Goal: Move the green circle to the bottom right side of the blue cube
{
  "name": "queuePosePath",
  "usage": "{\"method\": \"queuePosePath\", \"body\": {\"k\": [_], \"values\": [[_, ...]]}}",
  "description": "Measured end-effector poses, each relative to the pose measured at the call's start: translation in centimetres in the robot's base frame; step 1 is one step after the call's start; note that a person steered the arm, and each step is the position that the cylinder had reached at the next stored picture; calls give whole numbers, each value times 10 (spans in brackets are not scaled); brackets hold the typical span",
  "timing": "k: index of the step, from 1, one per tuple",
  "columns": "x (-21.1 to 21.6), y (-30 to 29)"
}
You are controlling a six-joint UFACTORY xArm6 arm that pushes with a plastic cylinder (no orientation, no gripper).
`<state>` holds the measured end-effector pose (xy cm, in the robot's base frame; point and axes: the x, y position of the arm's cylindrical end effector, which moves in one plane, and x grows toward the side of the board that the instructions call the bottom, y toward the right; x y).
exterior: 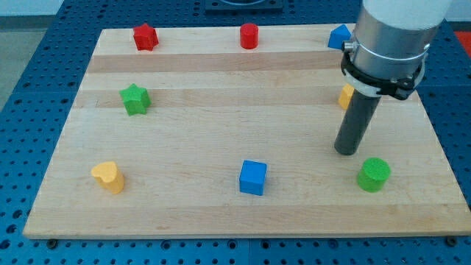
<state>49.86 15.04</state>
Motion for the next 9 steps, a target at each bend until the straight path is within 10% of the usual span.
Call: {"method": "queuePosePath", "body": {"k": [4,9], "values": [[35,67],[29,9]]}}
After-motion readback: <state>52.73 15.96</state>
